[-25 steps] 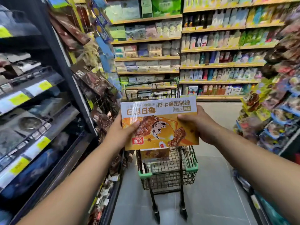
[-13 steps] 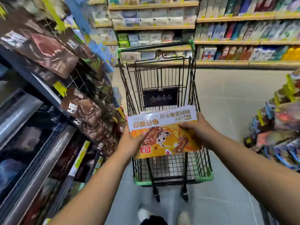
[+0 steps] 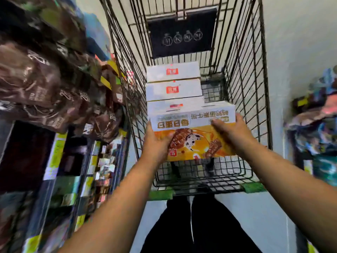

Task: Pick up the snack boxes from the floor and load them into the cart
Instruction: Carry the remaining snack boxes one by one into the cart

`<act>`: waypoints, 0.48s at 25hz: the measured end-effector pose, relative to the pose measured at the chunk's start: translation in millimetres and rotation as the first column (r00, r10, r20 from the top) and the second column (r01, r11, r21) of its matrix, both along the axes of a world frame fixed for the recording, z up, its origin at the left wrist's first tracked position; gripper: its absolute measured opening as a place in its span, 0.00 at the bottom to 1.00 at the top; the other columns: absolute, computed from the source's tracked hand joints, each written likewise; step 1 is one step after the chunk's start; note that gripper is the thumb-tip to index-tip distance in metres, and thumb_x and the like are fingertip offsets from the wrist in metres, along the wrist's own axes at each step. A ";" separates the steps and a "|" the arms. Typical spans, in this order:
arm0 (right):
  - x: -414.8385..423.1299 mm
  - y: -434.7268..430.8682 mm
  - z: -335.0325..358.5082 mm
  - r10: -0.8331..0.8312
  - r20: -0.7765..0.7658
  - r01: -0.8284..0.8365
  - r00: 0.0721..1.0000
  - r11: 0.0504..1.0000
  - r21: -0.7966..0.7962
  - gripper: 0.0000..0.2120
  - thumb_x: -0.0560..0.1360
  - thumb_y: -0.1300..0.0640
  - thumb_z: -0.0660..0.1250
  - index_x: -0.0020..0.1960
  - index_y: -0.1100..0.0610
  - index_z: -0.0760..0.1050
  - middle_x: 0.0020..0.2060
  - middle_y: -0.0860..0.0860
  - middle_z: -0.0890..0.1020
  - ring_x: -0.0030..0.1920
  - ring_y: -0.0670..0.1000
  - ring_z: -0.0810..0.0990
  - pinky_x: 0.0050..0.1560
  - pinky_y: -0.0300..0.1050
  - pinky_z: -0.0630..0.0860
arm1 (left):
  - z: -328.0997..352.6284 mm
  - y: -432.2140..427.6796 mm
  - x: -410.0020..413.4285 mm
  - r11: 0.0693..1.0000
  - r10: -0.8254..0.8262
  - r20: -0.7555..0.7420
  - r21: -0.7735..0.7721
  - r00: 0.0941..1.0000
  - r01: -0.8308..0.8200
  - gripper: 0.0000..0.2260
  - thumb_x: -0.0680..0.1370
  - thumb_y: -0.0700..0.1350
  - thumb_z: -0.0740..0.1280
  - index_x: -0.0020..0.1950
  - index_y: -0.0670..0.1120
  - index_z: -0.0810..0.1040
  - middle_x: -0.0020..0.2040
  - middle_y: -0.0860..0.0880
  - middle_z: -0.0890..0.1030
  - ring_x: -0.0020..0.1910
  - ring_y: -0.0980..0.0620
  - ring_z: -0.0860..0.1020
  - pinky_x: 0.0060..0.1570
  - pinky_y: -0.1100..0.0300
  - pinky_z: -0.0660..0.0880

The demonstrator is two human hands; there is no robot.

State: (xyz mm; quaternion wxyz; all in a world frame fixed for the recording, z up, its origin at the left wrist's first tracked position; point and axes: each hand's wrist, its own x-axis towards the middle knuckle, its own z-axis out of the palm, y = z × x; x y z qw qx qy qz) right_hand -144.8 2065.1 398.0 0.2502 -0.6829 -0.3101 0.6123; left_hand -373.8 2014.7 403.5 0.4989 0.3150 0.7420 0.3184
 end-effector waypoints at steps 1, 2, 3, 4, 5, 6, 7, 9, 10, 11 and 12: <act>-2.3 -0.4 -13.7 0.006 -0.006 -0.006 1.000 1.000 -0.003 0.40 0.55 0.40 0.79 0.63 0.46 0.68 0.53 0.50 0.83 0.50 0.55 0.84 0.54 0.62 0.79 | -25.8 -2.7 -3.1 0.998 0.052 -0.005 -0.031 0.999 -0.052 0.30 0.65 0.52 0.75 0.65 0.60 0.69 0.60 0.48 0.79 0.59 0.47 0.79 0.61 0.46 0.74; -3.1 -0.4 -29.5 0.013 -0.018 -0.013 1.000 1.000 -0.012 0.39 0.55 0.39 0.79 0.62 0.44 0.68 0.53 0.49 0.83 0.51 0.55 0.84 0.54 0.62 0.79 | -50.2 -4.1 -5.3 0.995 0.080 -0.023 -0.063 0.997 -0.081 0.31 0.62 0.55 0.75 0.63 0.64 0.68 0.61 0.47 0.78 0.59 0.46 0.78 0.61 0.43 0.75; -3.5 -0.3 -46.3 0.005 -0.015 -0.005 1.000 1.000 -0.021 0.38 0.56 0.39 0.78 0.62 0.44 0.68 0.54 0.49 0.82 0.52 0.54 0.83 0.54 0.61 0.79 | -70.9 -4.9 -5.5 0.990 0.102 -0.028 -0.095 0.994 -0.105 0.31 0.60 0.57 0.74 0.61 0.68 0.68 0.62 0.46 0.77 0.59 0.45 0.78 0.59 0.40 0.75; -5.2 -0.6 -58.2 0.011 -0.020 -0.012 1.000 1.000 -0.021 0.38 0.58 0.39 0.78 0.64 0.45 0.67 0.54 0.49 0.82 0.53 0.54 0.83 0.55 0.61 0.79 | -82.8 -4.6 -2.3 0.984 0.138 -0.032 -0.109 0.990 -0.140 0.30 0.60 0.57 0.74 0.59 0.71 0.68 0.63 0.46 0.76 0.59 0.44 0.78 0.58 0.39 0.76; -7.1 -0.7 -71.2 0.020 -0.046 -0.021 0.999 1.000 -0.019 0.37 0.62 0.41 0.78 0.66 0.46 0.66 0.55 0.48 0.81 0.54 0.53 0.82 0.56 0.60 0.78 | -86.8 -5.2 1.8 0.978 0.175 -0.044 -0.104 0.984 -0.179 0.29 0.61 0.55 0.74 0.58 0.72 0.68 0.64 0.46 0.75 0.59 0.45 0.78 0.57 0.41 0.76; -9.9 -0.7 -81.1 0.009 -0.070 -0.011 0.998 1.000 -0.027 0.36 0.65 0.43 0.77 0.67 0.46 0.64 0.55 0.48 0.80 0.55 0.53 0.81 0.55 0.60 0.79 | -88.8 -5.8 5.2 0.973 0.199 -0.058 -0.108 0.978 -0.204 0.30 0.64 0.50 0.74 0.59 0.71 0.67 0.64 0.47 0.75 0.59 0.47 0.78 0.57 0.44 0.77; -11.3 -1.0 -92.0 -0.022 -0.089 0.019 0.996 0.999 -0.034 0.35 0.66 0.44 0.76 0.67 0.46 0.62 0.55 0.47 0.79 0.55 0.52 0.80 0.54 0.58 0.79 | -88.5 -3.2 9.6 0.968 0.222 -0.039 -0.108 0.974 -0.225 0.31 0.69 0.43 0.73 0.64 0.68 0.65 0.65 0.47 0.74 0.59 0.49 0.77 0.57 0.48 0.77; -15.4 -0.3 -115.3 -0.039 -0.090 0.036 0.995 0.999 -0.035 0.36 0.66 0.44 0.76 0.67 0.43 0.60 0.55 0.47 0.78 0.56 0.52 0.79 0.54 0.53 0.78 | -110.9 0.0 12.9 0.946 0.296 -0.026 -0.129 0.955 -0.297 0.35 0.74 0.32 0.67 0.73 0.58 0.59 0.66 0.48 0.74 0.56 0.53 0.77 0.52 0.57 0.77; -17.3 0.5 -128.2 -0.023 -0.077 0.020 0.997 0.999 -0.037 0.35 0.67 0.45 0.76 0.67 0.43 0.60 0.56 0.47 0.77 0.57 0.53 0.78 0.56 0.52 0.78 | -126.9 -1.5 15.9 0.925 0.348 -0.046 -0.148 0.936 -0.351 0.35 0.75 0.30 0.66 0.74 0.55 0.57 0.65 0.49 0.74 0.54 0.55 0.76 0.48 0.64 0.76; -18.2 -1.1 -127.9 -0.034 -0.078 0.032 0.996 0.999 -0.020 0.33 0.67 0.46 0.75 0.66 0.42 0.61 0.57 0.47 0.77 0.58 0.53 0.78 0.57 0.52 0.77 | -126.2 -1.3 15.9 0.912 0.384 -0.052 -0.135 0.922 -0.388 0.35 0.75 0.29 0.65 0.75 0.52 0.56 0.63 0.50 0.75 0.53 0.57 0.76 0.44 0.70 0.74; -19.5 -2.3 -126.6 -0.032 -0.080 0.032 0.996 0.999 -0.005 0.33 0.68 0.48 0.75 0.66 0.42 0.61 0.57 0.47 0.77 0.58 0.52 0.78 0.58 0.51 0.77 | -124.1 0.7 14.7 0.897 0.424 -0.046 -0.117 0.904 -0.427 0.34 0.75 0.28 0.65 0.75 0.51 0.57 0.62 0.51 0.75 0.53 0.58 0.76 0.40 0.75 0.73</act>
